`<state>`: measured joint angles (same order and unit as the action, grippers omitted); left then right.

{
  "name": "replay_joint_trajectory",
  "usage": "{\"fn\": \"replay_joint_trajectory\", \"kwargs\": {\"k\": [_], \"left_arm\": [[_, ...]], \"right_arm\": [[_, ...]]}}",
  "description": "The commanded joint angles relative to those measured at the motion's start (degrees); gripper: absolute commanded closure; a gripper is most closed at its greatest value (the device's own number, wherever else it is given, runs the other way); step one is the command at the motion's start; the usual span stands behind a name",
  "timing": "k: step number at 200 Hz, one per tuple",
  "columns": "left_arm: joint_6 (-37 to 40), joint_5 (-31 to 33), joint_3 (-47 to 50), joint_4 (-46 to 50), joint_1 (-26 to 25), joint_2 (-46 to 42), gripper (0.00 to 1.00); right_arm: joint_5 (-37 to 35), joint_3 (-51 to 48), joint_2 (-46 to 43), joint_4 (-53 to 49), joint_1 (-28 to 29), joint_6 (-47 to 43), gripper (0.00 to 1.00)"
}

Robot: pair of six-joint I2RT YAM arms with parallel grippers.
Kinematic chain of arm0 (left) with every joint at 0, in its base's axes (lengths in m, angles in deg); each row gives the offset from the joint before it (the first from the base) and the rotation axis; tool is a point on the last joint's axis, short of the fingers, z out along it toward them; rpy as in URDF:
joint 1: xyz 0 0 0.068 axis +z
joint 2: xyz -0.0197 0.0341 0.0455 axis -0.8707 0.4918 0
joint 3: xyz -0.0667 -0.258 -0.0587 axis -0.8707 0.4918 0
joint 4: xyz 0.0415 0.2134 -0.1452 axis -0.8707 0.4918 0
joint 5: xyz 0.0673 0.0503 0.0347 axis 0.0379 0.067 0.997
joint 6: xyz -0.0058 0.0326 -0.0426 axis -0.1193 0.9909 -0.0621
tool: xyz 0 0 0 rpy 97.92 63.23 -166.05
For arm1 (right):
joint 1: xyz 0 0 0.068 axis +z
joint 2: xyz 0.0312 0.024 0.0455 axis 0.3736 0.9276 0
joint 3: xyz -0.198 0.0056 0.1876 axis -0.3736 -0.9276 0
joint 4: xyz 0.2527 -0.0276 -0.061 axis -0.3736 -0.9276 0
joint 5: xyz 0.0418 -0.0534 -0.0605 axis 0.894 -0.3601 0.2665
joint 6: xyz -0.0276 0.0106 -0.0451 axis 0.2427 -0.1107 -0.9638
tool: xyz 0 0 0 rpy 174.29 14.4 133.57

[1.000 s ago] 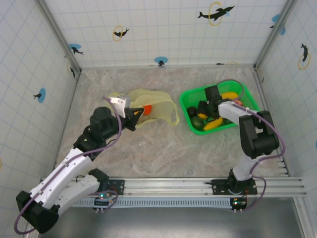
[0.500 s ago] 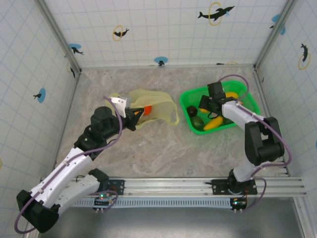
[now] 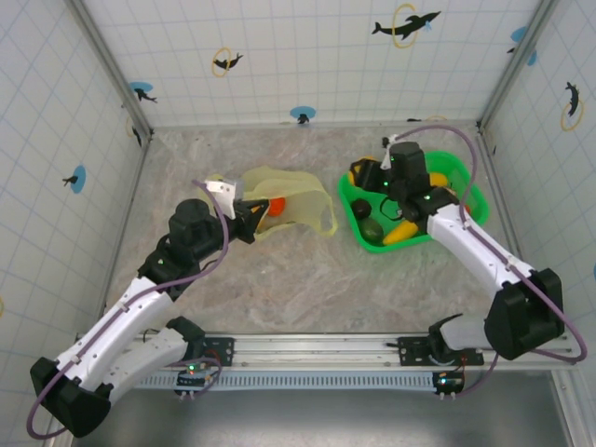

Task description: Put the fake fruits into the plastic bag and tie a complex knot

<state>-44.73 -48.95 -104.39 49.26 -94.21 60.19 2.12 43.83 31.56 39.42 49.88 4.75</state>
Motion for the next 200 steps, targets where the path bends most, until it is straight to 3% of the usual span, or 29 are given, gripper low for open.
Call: {"fn": "replay_joint_trajectory", "kwargs": {"k": [1, 64, 140, 200], "left_arm": [[1.2, 1.76, -1.95, 0.86, 0.48, -0.6, 1.0], [1.08, 3.28, -1.36, 1.77, 0.47, -1.88, 1.0], [1.2, 4.51, -0.88, 2.0, 0.49, -4.19, 1.0], [1.98, 5.22, 1.05, 1.39, 0.51, -6.9, 1.0]], "right_arm": [[4.25, 1.87, -1.33, 4.71, 5.95, -3.64, 0.35], [12.76, -2.01, 1.66, 10.8, 17.63, -7.65, 0.36], [13.07, 1.5, 17.53, 19.84, 20.76, -4.98, 0.36], [-0.02, 20.68, 36.38, 22.16, 22.56, -2.09, 0.33]]}}
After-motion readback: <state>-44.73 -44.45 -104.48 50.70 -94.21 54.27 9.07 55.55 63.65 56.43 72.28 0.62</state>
